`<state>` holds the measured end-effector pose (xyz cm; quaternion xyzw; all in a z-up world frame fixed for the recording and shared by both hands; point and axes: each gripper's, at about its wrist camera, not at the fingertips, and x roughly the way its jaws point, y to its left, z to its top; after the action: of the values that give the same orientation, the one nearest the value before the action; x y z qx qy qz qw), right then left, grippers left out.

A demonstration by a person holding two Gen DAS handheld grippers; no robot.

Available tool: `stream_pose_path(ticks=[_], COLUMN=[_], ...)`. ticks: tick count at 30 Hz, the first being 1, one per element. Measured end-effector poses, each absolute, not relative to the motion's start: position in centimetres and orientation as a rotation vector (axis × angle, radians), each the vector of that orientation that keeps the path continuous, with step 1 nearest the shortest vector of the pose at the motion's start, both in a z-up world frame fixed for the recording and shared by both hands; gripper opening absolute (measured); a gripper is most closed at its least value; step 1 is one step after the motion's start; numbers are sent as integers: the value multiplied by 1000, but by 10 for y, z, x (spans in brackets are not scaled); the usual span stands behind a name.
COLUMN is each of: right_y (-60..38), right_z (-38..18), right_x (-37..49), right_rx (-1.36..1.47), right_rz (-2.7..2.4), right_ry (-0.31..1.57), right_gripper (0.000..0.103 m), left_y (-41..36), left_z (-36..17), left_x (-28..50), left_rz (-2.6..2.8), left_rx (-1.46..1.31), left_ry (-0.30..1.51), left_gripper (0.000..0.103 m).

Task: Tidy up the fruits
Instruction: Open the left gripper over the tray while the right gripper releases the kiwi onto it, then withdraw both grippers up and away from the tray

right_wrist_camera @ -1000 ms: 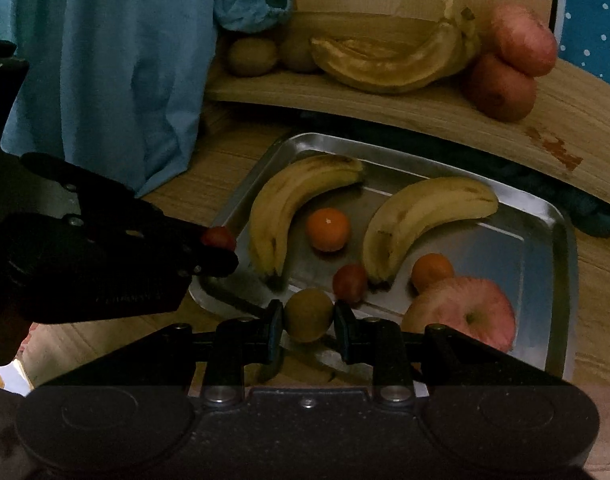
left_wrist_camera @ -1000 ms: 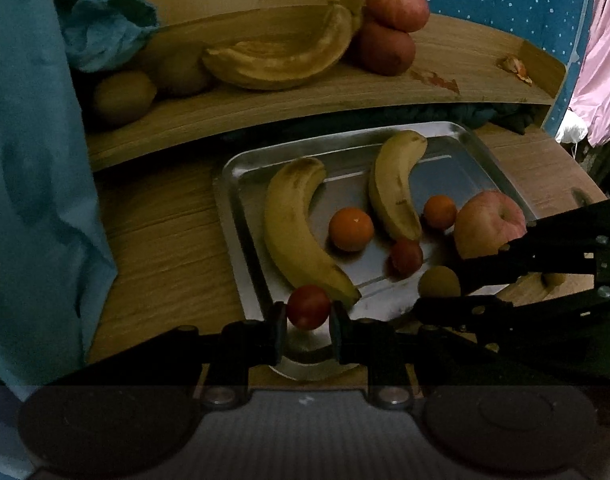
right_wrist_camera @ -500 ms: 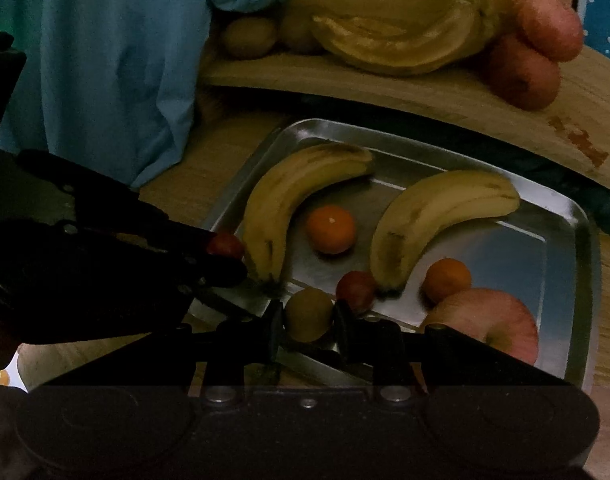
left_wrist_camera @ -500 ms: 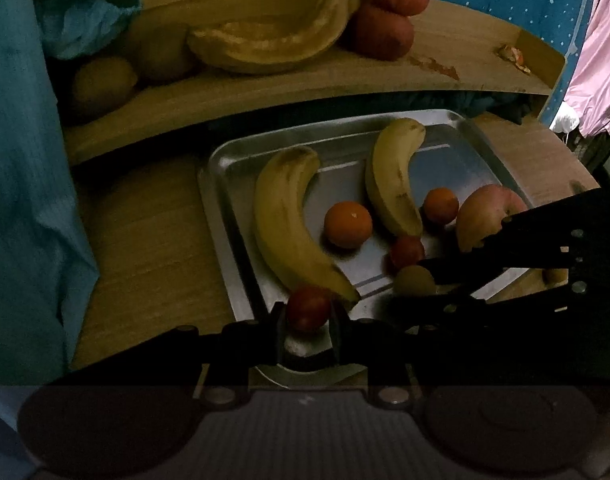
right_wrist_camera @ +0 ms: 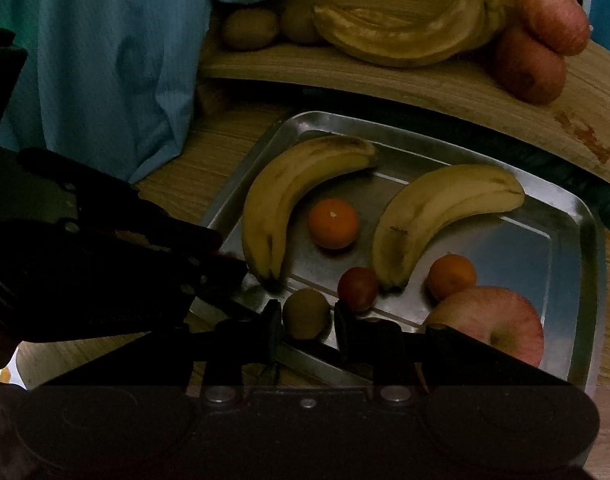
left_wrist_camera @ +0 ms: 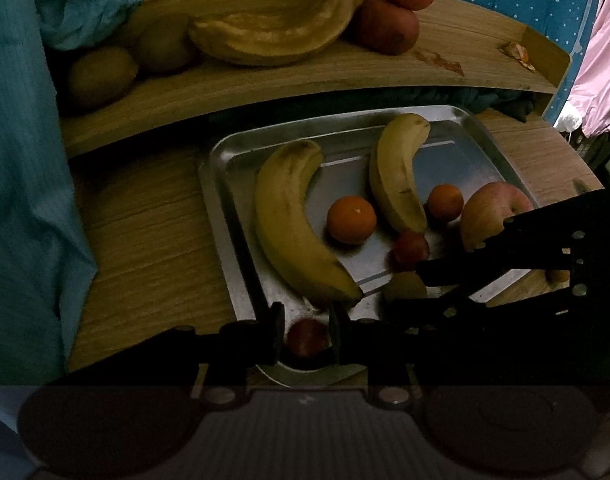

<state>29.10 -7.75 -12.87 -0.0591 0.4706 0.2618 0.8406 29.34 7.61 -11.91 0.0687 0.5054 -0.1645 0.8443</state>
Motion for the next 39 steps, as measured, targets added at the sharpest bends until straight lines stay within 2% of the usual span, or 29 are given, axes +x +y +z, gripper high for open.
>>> stream_pose_path(ticks=[5, 8, 11, 15, 17, 19, 24, 30, 39], right_y=[-80, -83, -88, -97, -104, -109, -120, -130, -147], right_z=[-125, -119, -112, -102, -97, -92, -87, -82, -77], right_x=[286, 280, 271, 257, 249, 239, 219, 203, 166], right_rx=[-130, -131, -125, -107, -94, -80, -45, -20, -41], right_rz=[541, 525, 501, 465, 447, 426, 387, 397, 448], right_ry=[973, 954, 931, 899, 884, 868, 845, 827, 812], right_gripper=[41, 46, 56, 70, 77, 83, 93, 102, 102], left_y=[79, 81, 85, 88, 90, 93, 103, 110, 94], left_z=[-114, -107, -99, -88, -83, -79, -76, -74, -63], left_x=[289, 286, 281, 273, 269, 263, 249, 229, 185], left_rz=[-335, -322, -308, -284, -281, -257, -198, -116, -18], left_rx=[138, 132, 119, 103, 99, 92, 49, 58, 62], left_ry=[1044, 1023, 995, 959, 947, 934, 920, 929, 932], left_gripper=[33, 44, 55, 81, 87, 97, 103, 103, 103])
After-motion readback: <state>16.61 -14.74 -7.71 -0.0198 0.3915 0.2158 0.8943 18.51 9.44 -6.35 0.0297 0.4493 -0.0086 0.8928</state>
